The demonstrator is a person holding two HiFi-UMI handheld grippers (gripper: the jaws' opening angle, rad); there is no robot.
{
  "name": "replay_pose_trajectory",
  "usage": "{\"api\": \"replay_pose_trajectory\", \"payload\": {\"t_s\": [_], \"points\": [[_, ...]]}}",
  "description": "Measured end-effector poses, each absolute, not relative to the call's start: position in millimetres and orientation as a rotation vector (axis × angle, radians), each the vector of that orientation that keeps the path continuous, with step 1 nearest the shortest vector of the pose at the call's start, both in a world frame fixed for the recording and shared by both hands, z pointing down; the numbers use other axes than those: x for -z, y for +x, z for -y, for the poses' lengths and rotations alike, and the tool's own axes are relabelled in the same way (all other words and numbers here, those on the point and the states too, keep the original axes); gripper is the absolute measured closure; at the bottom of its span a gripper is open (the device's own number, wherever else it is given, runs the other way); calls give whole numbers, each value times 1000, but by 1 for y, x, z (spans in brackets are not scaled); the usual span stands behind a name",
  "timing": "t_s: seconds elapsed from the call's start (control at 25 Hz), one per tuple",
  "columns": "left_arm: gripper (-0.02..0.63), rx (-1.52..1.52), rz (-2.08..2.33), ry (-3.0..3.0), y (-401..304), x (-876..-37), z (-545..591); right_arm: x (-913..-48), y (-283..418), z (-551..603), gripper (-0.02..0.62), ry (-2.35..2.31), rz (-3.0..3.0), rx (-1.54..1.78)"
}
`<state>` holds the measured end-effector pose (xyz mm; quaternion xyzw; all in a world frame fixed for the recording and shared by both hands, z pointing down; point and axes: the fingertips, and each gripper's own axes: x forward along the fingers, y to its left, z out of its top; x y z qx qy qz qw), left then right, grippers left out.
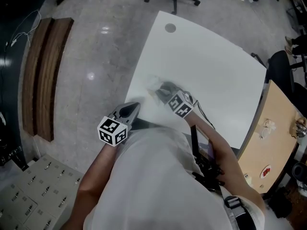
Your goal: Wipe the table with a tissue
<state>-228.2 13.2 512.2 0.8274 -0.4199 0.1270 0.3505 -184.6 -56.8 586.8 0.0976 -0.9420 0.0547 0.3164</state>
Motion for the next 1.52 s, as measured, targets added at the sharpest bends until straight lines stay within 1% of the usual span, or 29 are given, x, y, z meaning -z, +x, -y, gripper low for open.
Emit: {"api": "replay_pose_trajectory", "payload": {"t_s": [0.16,0.28,0.52,0.8,1.0,1.24,1.52], "points": [[598,-334,1080,2144,-232,-515,-17,-566,-155,77,571,495,2583,-441],[598,-349,1051,2166,-226,-516,-17,-549,-119,79,571,630,2623,-543],[598,-385,927,2257,-201,-513,-5,-516,-45,70,571,905,2622,-574],[598,-454,724,2389,-147,-506,4,-482,32,31,571,1200,2554,-525],[598,-477,605,2480,-106,-498,9,-474,82,1,571,1392,2474,-528],[598,-476,547,2531,-81,-491,7,-478,117,-21,571,1528,2420,-551],[598,-476,573,2545,-75,-487,8,-478,131,-21,571,1551,2410,-558]]}}
